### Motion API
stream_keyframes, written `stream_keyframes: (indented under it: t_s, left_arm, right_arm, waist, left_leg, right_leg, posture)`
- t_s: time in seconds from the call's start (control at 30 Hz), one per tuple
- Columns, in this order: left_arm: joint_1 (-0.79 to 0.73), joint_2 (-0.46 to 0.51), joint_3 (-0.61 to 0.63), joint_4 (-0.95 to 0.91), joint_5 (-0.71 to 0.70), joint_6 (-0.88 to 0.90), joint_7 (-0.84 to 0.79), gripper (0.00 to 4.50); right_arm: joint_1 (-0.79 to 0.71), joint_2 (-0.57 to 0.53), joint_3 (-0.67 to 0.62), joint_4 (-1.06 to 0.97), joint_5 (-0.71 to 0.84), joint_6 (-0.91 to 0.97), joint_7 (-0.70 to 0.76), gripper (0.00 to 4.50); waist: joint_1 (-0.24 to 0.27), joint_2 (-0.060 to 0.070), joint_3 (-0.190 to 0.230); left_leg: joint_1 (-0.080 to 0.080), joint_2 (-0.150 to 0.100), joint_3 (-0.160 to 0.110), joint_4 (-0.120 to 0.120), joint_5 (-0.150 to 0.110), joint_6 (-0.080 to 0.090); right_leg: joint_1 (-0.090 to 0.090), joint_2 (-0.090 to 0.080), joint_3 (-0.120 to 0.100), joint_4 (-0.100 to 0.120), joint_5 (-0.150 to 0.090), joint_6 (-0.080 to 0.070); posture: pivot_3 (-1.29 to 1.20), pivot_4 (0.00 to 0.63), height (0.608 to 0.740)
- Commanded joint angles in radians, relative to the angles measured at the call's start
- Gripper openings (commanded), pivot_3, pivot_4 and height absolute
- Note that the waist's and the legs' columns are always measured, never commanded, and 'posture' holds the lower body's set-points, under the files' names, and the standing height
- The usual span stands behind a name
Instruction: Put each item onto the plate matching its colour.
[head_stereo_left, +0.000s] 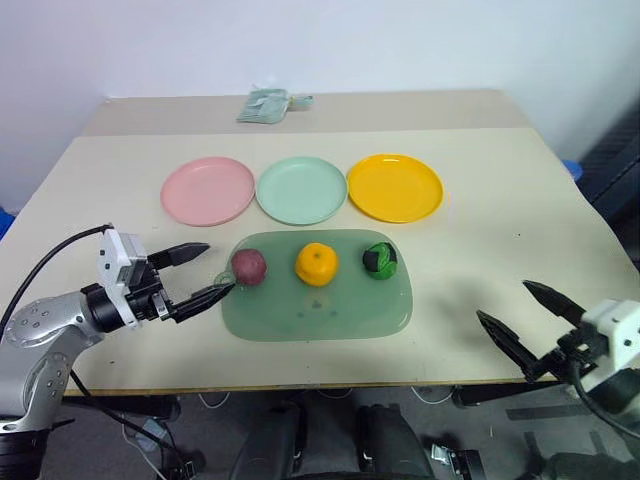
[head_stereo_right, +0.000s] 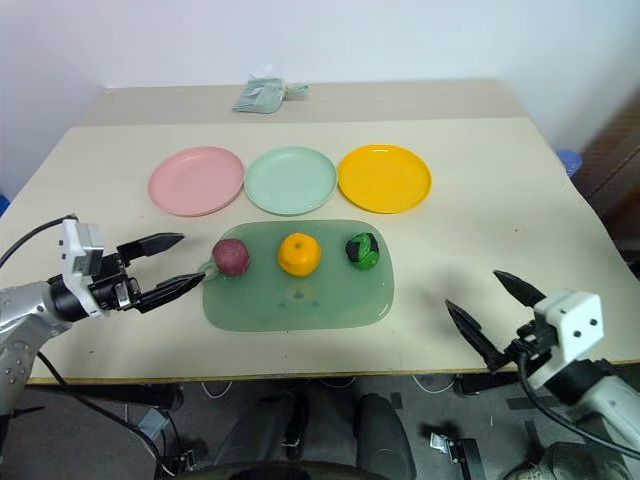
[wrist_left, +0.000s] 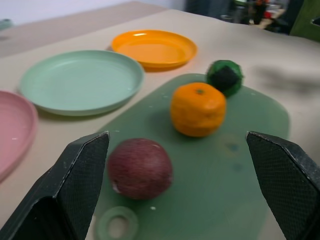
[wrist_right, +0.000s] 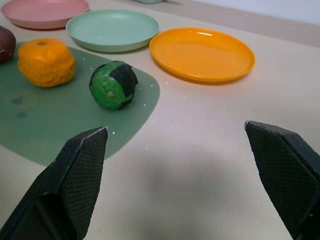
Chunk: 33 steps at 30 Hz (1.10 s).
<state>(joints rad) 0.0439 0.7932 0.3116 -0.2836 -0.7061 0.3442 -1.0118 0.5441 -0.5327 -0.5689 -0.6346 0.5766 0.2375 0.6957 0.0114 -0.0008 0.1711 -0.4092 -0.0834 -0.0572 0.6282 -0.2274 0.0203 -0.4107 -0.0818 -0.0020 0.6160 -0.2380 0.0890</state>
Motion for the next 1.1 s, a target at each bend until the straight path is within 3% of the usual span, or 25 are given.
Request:
stream_keyframes:
  t_s: [0.03, 0.23, 0.53, 0.83, 1.1]
  left_arm:
    - [0.003, 0.005, 0.019, -0.014, 0.004, -0.018, -0.029, 4.50]
    - [-0.013, -0.034, -0.001, 0.010, 0.033, -0.037, -0.021, 4.50]
    - [-0.058, -0.088, -0.026, -0.006, 0.089, -0.021, 0.077, 4.50]
    - [-0.197, -0.103, -0.109, 0.036, 0.119, 0.112, 0.188, 4.50]
    - [-0.210, -0.107, -0.170, 0.104, 0.218, 0.063, 0.186, 4.50]
  right_arm:
    - [0.013, 0.021, -0.027, -0.058, 0.025, -0.039, 0.000, 4.46]
    - [-0.011, 0.020, -0.038, -0.051, 0.068, -0.041, -0.010, 4.46]
    - [-0.170, -0.092, 0.001, 0.001, 0.144, 0.029, 0.027, 4.46]
    - [-0.626, -0.249, 0.364, 0.204, 0.092, 0.138, 0.235, 4.46]
    - [-0.763, -0.271, 0.458, 0.301, 0.067, 0.152, 0.366, 4.46]
  waist:
    - [0.000, 0.001, 0.000]
    - [0.001, 0.000, 0.001]
    - [0.001, 0.000, 0.001]
    - [0.004, -0.003, 0.003]
    - [0.003, -0.004, 0.004]
  left_leg:
    - [0.000, 0.000, 0.000, -0.001, 0.000, 0.000]
    - [0.000, 0.000, 0.001, -0.004, 0.000, 0.000]
    - [0.000, 0.000, 0.001, -0.004, 0.000, 0.000]
    - [-0.001, 0.001, 0.002, 0.000, 0.001, 0.003]
    - [-0.003, 0.001, 0.002, 0.001, -0.001, 0.005]
  right_leg:
    - [0.000, 0.000, 0.000, -0.001, 0.000, 0.000]
    - [-0.002, 0.000, 0.000, -0.003, 0.000, 0.000]
    - [-0.002, -0.001, 0.000, -0.003, 0.000, 0.000]
    - [-0.001, -0.001, -0.004, -0.003, 0.001, -0.001]
    - [-0.003, -0.002, -0.004, -0.003, 0.001, 0.000]
  posture:
    - [0.00, 0.150, 0.740]
    - [0.00, 0.150, 0.740]
    - [0.00, 0.150, 0.740]
    - [0.00, 0.150, 0.740]
    - [0.00, 0.150, 0.740]
